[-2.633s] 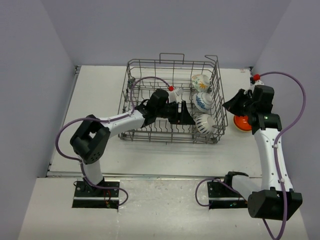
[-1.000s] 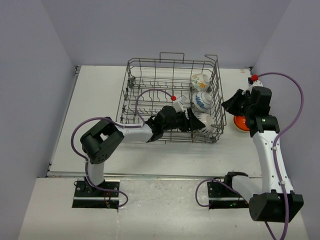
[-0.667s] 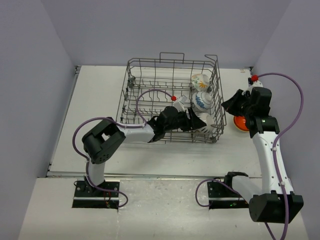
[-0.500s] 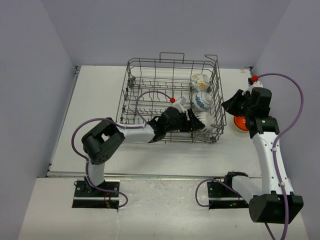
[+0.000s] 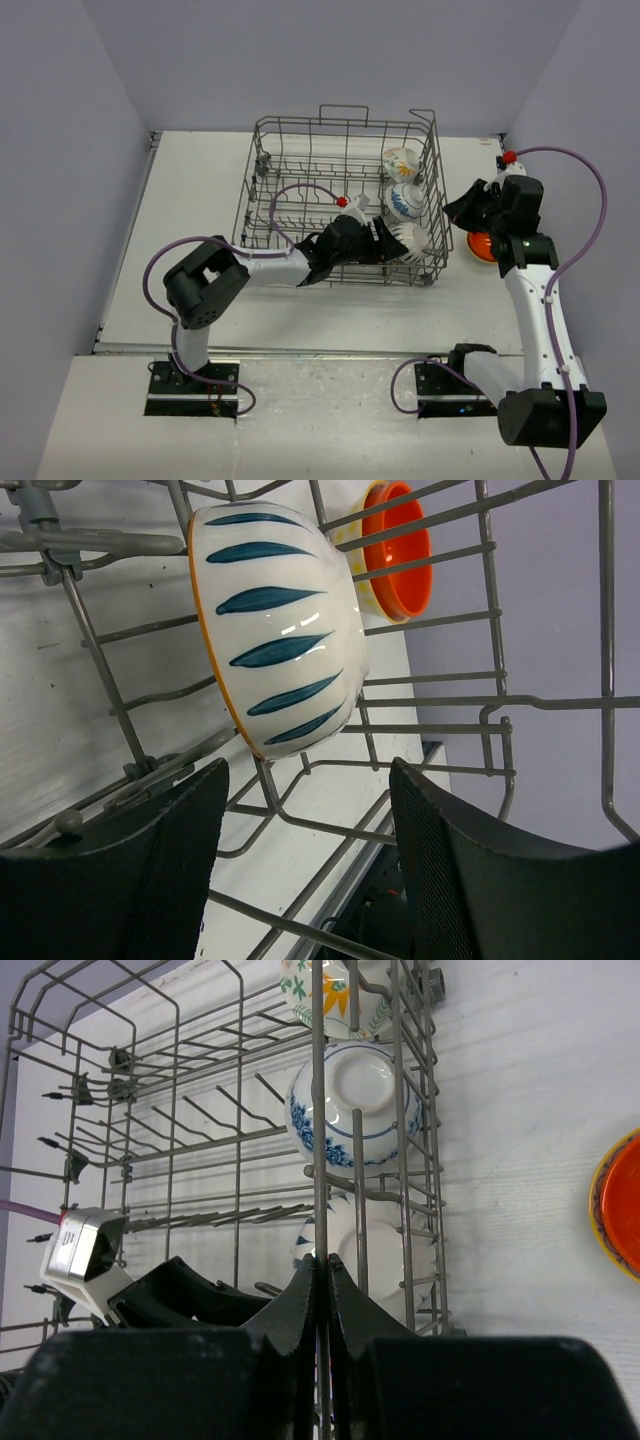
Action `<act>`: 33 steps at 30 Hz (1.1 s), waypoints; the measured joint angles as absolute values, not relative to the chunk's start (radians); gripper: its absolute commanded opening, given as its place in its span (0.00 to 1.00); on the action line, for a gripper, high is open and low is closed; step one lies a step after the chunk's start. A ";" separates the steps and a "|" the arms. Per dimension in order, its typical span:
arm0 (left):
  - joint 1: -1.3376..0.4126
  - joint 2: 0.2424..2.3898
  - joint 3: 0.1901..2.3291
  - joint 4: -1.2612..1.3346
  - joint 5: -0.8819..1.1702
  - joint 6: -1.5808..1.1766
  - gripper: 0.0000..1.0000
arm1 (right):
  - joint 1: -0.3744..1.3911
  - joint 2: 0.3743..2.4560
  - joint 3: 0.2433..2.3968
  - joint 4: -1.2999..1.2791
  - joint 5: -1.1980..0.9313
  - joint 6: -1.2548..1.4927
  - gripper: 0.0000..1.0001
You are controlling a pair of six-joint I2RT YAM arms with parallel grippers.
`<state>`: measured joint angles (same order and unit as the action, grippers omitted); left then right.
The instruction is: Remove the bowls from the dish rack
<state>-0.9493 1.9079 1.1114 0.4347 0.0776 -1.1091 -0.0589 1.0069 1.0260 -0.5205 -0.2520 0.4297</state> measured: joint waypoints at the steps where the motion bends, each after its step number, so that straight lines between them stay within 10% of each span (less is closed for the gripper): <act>1: -0.950 1.909 1.111 0.440 0.076 -1.109 0.67 | -0.059 1.007 1.026 -0.520 -0.252 0.429 0.00; 23: -1.032 1.775 1.222 0.160 -0.185 -0.902 0.68 | -0.059 1.015 1.026 -0.510 -0.253 0.426 0.00; 33: -1.030 1.830 1.386 0.080 -0.138 -0.852 0.25 | -0.058 1.020 1.026 -0.505 -0.255 0.427 0.00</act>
<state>-1.0302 1.8301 1.3861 0.0799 -0.1383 -0.8524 -0.0578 1.0199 1.0260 -0.5045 -0.2546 0.4267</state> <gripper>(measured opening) 0.317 0.015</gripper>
